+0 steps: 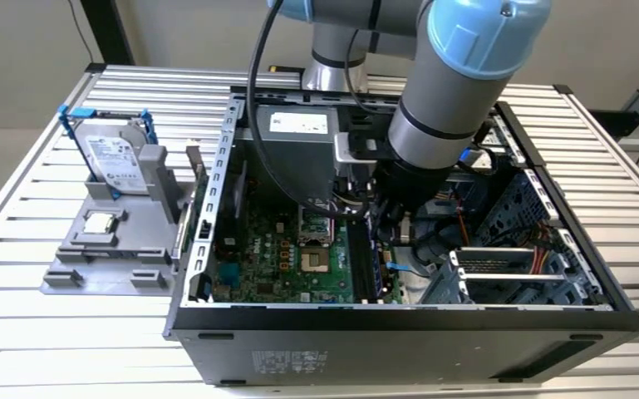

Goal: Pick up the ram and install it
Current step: 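Press down the ram until it locks into place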

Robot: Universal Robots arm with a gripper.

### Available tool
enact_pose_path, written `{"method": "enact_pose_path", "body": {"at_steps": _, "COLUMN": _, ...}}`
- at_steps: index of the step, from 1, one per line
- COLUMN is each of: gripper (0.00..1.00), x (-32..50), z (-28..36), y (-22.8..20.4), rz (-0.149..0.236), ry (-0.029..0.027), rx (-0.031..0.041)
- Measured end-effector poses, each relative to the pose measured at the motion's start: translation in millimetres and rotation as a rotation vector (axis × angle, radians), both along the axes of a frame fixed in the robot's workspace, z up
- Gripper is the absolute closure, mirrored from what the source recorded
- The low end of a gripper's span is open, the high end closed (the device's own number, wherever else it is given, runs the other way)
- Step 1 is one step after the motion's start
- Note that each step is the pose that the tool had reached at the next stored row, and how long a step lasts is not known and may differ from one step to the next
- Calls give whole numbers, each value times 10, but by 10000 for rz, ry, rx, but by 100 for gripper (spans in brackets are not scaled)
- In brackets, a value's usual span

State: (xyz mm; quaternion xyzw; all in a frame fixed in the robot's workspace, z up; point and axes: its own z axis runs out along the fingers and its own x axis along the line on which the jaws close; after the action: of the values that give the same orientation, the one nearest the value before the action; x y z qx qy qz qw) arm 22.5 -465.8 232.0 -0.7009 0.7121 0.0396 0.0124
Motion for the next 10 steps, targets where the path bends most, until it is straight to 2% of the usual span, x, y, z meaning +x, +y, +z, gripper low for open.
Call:
{"method": "enact_pose_path", "body": {"at_steps": 5, "gripper": 100, "x": 4, "z": -39, "y": -18, "rz": -1, "ry": 0, "rx": -2}}
{"method": "enact_pose_path", "body": {"at_steps": 10, "gripper": 100, "x": 6, "z": -119, "y": -19, "rz": 2, "ry": -8, "rx": -20}}
